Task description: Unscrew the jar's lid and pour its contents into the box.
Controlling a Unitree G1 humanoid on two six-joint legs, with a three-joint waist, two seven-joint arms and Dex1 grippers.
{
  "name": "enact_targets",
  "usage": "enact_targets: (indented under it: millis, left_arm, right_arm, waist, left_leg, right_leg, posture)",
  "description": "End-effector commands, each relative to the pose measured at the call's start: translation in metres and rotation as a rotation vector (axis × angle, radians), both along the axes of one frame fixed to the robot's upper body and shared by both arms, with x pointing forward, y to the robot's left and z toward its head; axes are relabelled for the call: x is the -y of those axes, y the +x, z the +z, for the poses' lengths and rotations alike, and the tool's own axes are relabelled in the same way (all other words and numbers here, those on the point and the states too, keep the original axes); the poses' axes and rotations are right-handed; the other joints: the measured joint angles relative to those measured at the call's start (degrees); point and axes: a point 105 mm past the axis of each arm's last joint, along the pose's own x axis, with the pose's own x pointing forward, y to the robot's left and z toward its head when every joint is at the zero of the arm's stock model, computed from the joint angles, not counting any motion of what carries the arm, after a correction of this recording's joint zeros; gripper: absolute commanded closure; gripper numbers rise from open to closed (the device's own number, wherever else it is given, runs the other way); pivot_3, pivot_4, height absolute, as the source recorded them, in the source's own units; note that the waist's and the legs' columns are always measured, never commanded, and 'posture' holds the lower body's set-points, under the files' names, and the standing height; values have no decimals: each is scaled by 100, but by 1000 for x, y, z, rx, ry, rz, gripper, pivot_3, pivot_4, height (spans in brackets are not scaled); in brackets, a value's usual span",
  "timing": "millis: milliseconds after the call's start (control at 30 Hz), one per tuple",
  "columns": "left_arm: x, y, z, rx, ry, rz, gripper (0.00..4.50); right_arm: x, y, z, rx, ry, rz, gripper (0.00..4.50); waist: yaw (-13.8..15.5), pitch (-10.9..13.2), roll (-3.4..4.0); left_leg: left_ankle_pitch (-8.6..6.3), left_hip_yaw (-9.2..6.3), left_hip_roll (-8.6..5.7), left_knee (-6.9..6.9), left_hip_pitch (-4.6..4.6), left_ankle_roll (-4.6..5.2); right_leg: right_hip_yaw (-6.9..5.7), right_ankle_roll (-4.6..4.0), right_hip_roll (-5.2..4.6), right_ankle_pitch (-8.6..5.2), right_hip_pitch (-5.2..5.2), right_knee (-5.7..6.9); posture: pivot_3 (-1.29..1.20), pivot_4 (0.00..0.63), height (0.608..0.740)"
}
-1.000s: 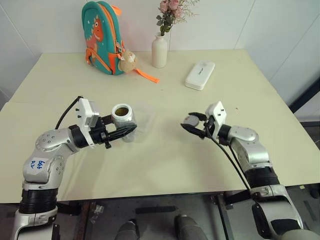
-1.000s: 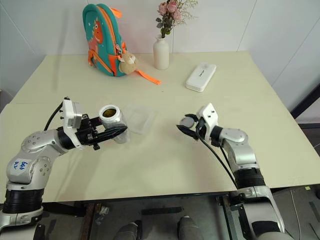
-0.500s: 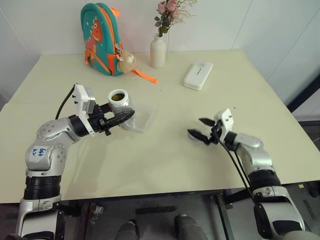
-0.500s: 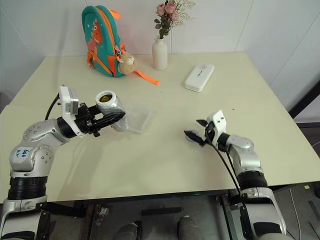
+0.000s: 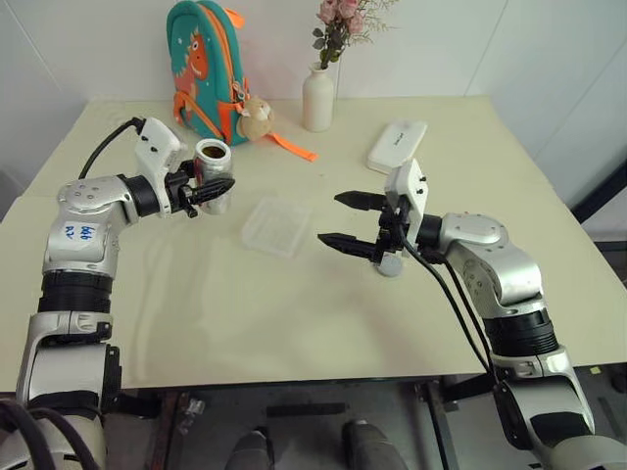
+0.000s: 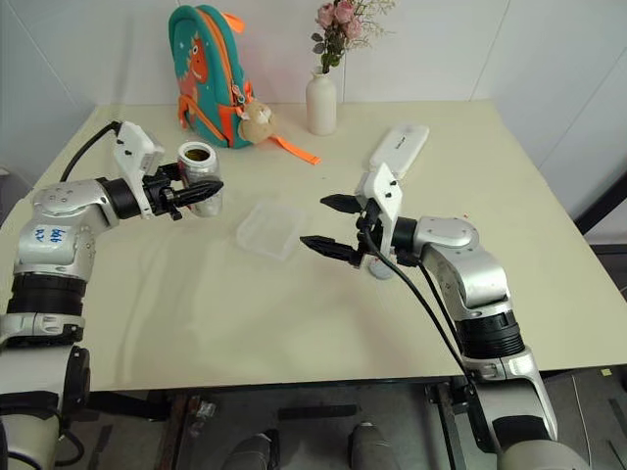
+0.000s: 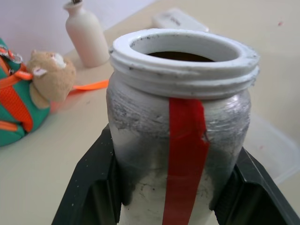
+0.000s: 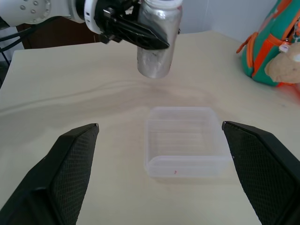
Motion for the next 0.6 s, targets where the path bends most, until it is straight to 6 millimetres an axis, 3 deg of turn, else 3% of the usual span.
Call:
enact_targets:
  millis: [33,267,333,400,500,600]
  left_arm:
    - [1,9,13,64,26,43,2568]
    - [21,20,-3,241,331,76,2568]
    - [23,24,-3,278,350,111,2568]
    - [27,28,-5,392,534,149,2568]
    - [32,33,7,617,713,235,2568]
    - [44,34,20,946,1069,266,2568]
  right_arm:
    - [4,-6,-3,8,-1,-17,59]
    - [13,-6,-18,-28,32,-96,59]
    - [13,-5,-19,-32,36,-105,59]
    - [13,-3,-21,-37,46,-118,59]
    - [11,-1,-23,-46,63,-127,59]
    - [10,0,-24,-54,74,-134,59]
  waist:
    - [19,0,0]
    - [81,1,-1]
    - [88,1,-1]
    - [95,1,-1]
    - [117,1,-2]
    - [138,3,-6]
  left_leg:
    - [0,-2,0,12,-18,1]
    - [-2,-1,-1,57,-47,4]
    - [-2,-1,-1,61,-45,4]
    - [-1,0,-1,65,-45,5]
    - [0,-1,-2,66,-44,5]
    - [0,-1,-3,66,-46,5]
  right_leg:
    - [-1,0,0,0,-15,6]
    - [0,3,-1,2,-35,34]
    - [0,3,-1,2,-34,39]
    - [1,5,-1,4,-34,43]
    - [3,9,-1,6,-34,43]
    - [3,11,-1,7,-34,41]
  posture:
    - [0,150,740]
    - [0,150,740]
    - [0,150,740]
    - [0,150,740]
    - [0,150,740]
    - [0,150,740]
